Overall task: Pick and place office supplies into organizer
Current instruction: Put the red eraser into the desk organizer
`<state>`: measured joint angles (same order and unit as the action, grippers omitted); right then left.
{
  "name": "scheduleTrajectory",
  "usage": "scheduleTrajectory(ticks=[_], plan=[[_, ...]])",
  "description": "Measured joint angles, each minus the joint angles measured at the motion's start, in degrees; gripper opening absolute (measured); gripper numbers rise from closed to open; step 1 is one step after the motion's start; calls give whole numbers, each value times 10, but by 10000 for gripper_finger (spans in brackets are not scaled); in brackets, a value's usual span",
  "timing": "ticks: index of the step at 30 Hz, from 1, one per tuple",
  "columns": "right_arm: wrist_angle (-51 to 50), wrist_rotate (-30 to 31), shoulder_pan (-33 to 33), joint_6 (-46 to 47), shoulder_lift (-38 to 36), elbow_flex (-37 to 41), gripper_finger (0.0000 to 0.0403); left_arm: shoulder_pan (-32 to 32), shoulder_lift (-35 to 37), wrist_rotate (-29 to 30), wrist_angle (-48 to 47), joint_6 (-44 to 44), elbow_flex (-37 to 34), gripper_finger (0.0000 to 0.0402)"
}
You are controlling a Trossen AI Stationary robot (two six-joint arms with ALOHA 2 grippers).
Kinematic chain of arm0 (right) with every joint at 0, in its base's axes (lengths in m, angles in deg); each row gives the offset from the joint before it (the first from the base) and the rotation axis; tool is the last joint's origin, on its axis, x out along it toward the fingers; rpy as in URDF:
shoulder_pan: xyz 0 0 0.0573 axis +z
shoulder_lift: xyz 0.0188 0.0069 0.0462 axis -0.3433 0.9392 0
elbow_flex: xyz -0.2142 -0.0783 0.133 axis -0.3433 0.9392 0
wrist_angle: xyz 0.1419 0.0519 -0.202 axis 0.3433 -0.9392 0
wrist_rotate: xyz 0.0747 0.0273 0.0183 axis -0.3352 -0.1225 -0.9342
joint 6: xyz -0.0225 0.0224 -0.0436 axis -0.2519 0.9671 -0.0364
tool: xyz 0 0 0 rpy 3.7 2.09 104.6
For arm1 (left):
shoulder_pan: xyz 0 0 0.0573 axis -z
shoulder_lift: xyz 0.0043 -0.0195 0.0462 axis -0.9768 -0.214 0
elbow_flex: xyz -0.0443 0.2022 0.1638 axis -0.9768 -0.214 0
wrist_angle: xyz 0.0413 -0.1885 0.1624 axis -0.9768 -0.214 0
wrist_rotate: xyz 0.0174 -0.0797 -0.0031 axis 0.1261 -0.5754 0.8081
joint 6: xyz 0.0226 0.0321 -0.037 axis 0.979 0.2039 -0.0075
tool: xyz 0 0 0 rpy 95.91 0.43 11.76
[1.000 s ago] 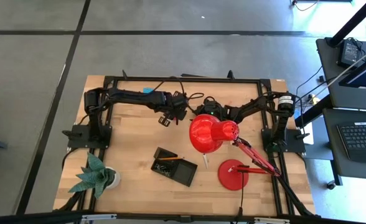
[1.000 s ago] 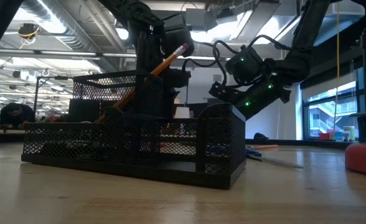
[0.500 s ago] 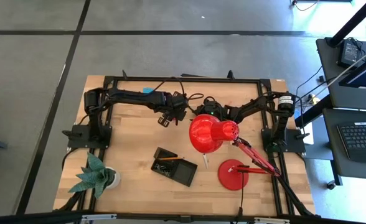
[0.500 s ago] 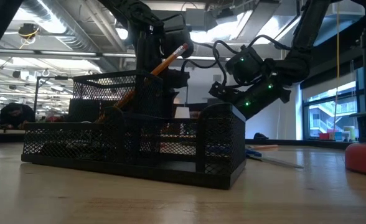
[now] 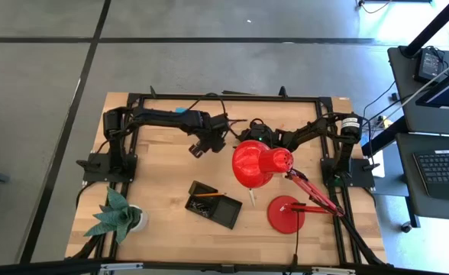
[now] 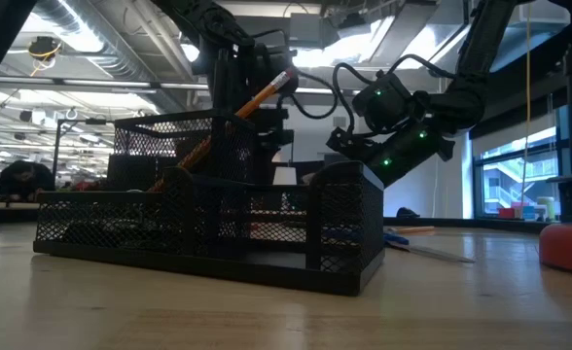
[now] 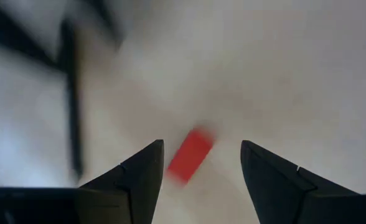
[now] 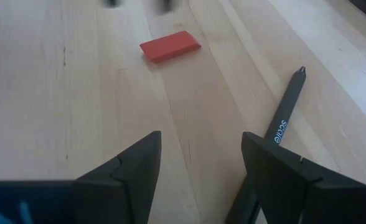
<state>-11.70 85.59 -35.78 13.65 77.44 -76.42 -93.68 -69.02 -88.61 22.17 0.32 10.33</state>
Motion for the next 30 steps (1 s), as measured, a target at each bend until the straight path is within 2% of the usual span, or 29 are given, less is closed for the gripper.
scheduleTrajectory(ticks=[3,7,13,20,30], plan=[[0,0,0,0,0,0,225,-8,0,-68,1,35,0,207],[0,0,0,0,0,0,225,-21,0,-41,4,46,0,206],[0,0,0,-1,0,0,225,-42,-8,-88,9,74,0,205],[0,0,0,-2,0,0,225,-42,-8,-90,19,88,0,206],[0,0,0,-1,0,0,225,-43,-46,-78,15,85,0,207]])
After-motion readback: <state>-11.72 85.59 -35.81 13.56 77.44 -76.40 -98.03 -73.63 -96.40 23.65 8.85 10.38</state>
